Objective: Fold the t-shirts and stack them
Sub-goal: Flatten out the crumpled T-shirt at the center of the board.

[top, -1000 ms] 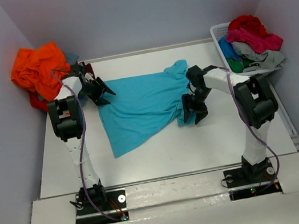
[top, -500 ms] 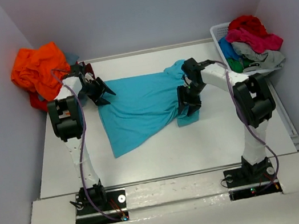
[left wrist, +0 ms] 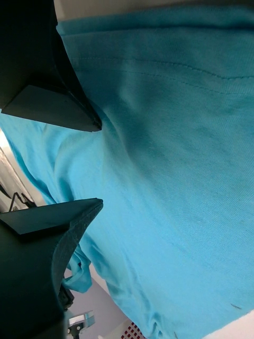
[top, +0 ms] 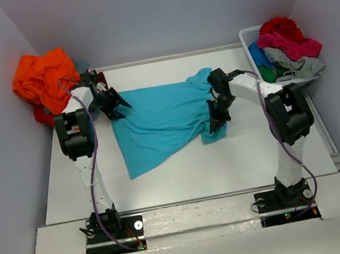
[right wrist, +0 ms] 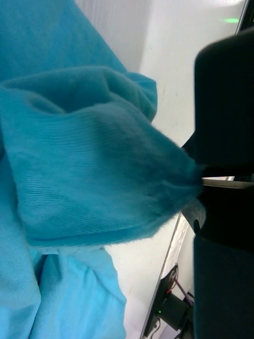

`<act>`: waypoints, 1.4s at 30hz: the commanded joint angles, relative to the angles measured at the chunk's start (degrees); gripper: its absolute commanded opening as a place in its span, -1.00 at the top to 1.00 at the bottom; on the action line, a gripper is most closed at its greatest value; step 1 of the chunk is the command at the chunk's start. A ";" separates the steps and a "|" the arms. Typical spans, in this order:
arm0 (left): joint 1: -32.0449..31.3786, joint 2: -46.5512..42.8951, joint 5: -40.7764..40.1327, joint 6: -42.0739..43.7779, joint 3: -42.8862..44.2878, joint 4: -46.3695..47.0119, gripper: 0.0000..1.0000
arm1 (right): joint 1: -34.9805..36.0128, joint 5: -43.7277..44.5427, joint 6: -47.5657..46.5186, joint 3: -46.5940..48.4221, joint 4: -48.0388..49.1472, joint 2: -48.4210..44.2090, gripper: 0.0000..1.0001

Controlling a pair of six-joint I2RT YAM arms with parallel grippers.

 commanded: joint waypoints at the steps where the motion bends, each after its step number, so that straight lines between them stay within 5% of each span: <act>1: 3.52 3.69 -9.15 1.69 -1.90 1.49 -0.34 | 0.49 4.29 0.68 0.53 -2.78 -6.09 0.86; 12: 4.57 3.07 -10.64 1.42 -1.90 1.05 -0.34 | 0.49 15.88 1.38 3.17 -12.00 -16.99 0.86; 25: 6.33 1.76 -11.52 1.34 -3.04 0.96 -0.34 | 0.49 23.98 1.74 2.47 -15.97 -18.93 0.86; 42: 6.86 0.00 -11.87 1.25 -3.66 0.79 -0.34 | -8.82 31.10 2.35 -0.07 -18.69 -24.91 0.86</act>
